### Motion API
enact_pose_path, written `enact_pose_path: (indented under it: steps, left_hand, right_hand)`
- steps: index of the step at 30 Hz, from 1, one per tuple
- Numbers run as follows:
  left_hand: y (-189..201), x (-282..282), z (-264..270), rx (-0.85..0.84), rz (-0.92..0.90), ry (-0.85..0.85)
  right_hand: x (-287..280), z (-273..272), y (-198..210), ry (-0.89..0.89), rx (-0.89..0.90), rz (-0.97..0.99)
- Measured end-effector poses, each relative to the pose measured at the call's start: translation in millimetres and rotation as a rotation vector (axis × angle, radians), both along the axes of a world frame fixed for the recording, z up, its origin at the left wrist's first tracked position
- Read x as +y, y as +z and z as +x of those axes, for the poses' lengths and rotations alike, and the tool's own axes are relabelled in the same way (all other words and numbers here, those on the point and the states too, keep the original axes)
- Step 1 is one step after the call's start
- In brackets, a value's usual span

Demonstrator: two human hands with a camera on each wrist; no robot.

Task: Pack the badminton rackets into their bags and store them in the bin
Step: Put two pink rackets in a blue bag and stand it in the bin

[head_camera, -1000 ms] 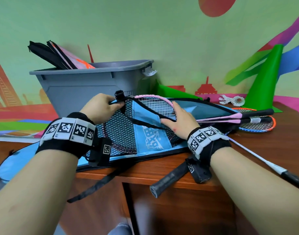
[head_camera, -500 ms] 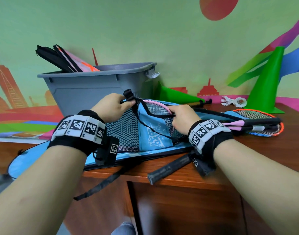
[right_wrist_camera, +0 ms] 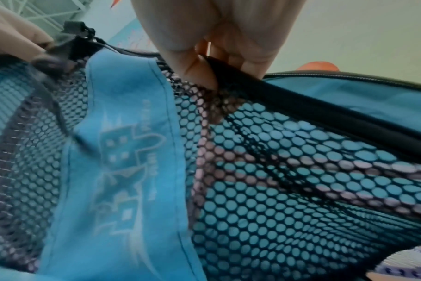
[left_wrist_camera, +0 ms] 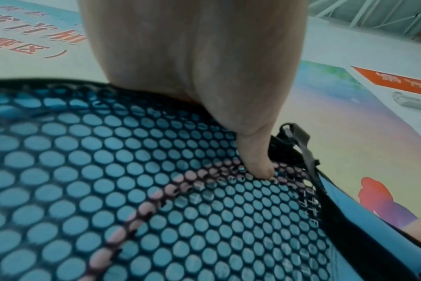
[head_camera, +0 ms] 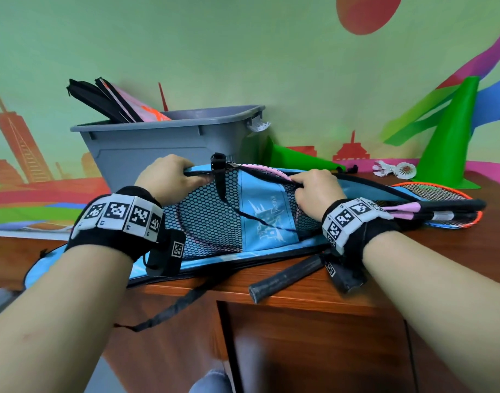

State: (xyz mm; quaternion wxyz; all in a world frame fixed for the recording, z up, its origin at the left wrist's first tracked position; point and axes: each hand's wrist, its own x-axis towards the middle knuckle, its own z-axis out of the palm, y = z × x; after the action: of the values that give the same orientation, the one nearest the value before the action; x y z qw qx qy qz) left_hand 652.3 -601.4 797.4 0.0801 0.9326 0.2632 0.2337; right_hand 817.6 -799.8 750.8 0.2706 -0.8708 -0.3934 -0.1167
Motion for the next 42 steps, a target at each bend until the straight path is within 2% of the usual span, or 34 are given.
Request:
enact_pose_path:
  steps: [9,15,20,23,26,31,34,38,42]
  left_hand:
    - [3,-5,4,0.044,-0.011,-0.018]
    - [5,-8,7,0.012,-0.002,-0.003]
    - [2,-4,-4,-0.022,-0.002,0.072]
    - [-4,7,-19,0.0,-0.009,0.154]
    - [-10,14,-35,-0.049,-0.158,0.17]
    - [-14,11,-34,-0.144,-0.379,-0.002]
    - [-12,5,-27,-0.107,-0.347,-0.012]
    - [-14,10,-25,-0.114,-0.339,-0.018]
    - [-11,-1,-13,-0.125,-0.137,-0.074]
  right_hand:
    - [12,-17,9,0.042,-0.083,0.052]
    - [10,-13,3,0.09,0.08,0.126]
    - [15,-14,1,0.132,0.052,0.173]
    - [18,-10,6,0.118,0.088,0.129]
    - [20,-9,10,0.095,0.072,0.076]
    - [28,-24,16,0.127,0.018,0.034]
    - [35,-35,17,0.159,0.005,0.011]
    - [32,-31,17,0.216,0.112,0.089]
    - [37,-41,20,0.283,0.158,0.232]
